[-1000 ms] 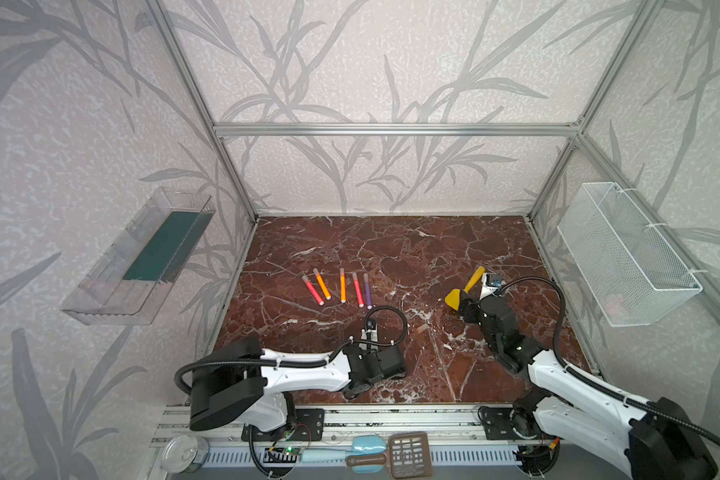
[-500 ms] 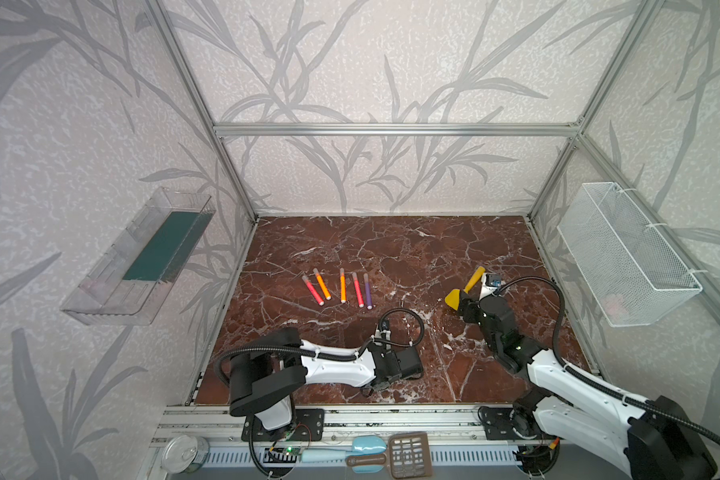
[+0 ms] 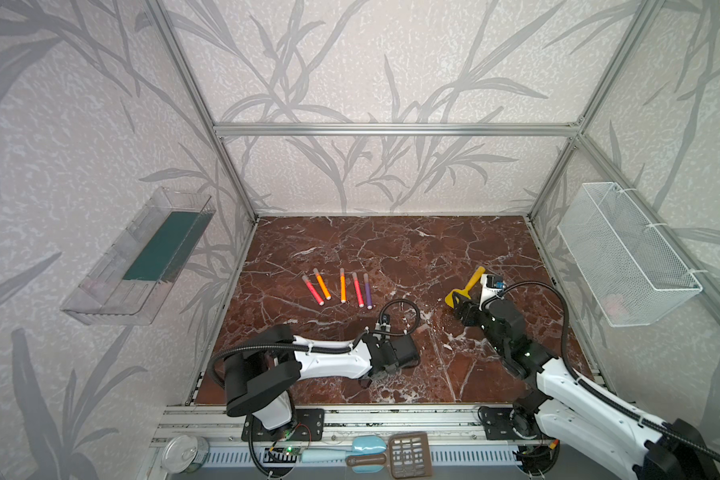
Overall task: Insert the pens into the pen caps
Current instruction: 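Lift the orange marker with the left gripper toward the right gripper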
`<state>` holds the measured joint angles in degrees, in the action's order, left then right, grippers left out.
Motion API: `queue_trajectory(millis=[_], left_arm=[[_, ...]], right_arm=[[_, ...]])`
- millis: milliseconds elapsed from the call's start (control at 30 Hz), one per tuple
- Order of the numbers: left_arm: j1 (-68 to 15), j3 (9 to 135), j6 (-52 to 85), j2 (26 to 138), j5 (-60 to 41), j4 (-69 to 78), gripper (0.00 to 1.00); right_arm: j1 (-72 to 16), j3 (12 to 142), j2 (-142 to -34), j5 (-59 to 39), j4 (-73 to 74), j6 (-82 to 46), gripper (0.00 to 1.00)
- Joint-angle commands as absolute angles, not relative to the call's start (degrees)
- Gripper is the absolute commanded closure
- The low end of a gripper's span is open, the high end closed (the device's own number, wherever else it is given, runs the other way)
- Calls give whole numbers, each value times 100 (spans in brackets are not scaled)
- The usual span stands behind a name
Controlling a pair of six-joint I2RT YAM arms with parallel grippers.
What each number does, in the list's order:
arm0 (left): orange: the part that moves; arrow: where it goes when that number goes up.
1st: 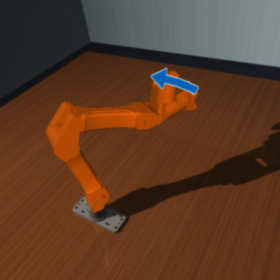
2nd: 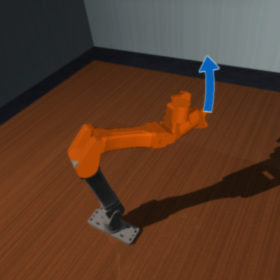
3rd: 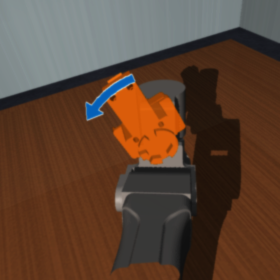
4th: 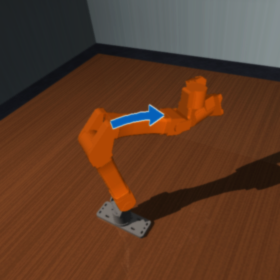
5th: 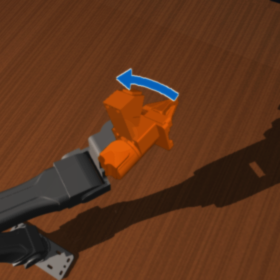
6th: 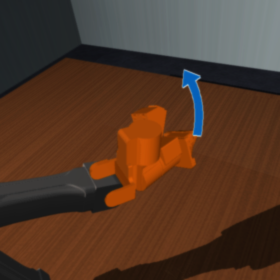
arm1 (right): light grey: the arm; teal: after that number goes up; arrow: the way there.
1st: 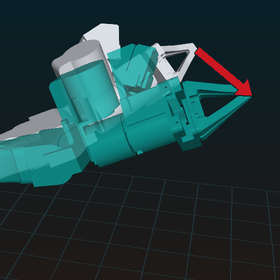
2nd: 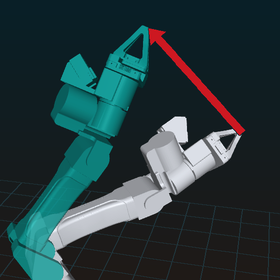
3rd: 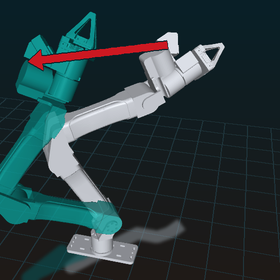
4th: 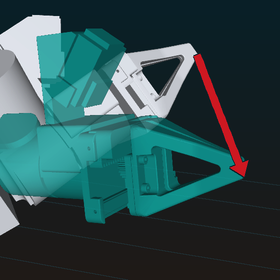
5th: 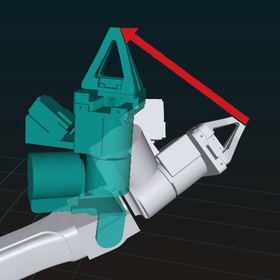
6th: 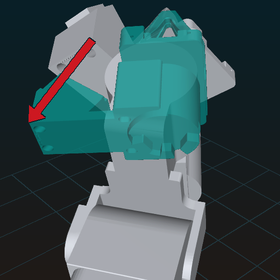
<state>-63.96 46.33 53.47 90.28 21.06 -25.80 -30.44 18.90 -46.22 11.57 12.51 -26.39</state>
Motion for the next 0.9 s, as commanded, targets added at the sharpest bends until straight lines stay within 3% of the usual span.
queue_trajectory(millis=[0, 200, 500, 867], left_arm=[[-6040, 4933, 4541, 8338, 1960, -2312, 99], [-5793, 4676, 3636, 7451, 1476, -1028, 100], [-5781, 3971, 2544, 7268, 645, 971, 100], [-5791, 3328, 2181, 7247, 7, 2282, 100]], right_arm=[[-3118, 1599, -3939, 116, 1092, -3303, 20], [-3934, 1178, -3086, -38, 1291, -3873, 18], [-4579, 1292, -3613, -648, 1888, -4369, 19], [-4904, 1435, -4181, -395, 2278, -4614, 32]])
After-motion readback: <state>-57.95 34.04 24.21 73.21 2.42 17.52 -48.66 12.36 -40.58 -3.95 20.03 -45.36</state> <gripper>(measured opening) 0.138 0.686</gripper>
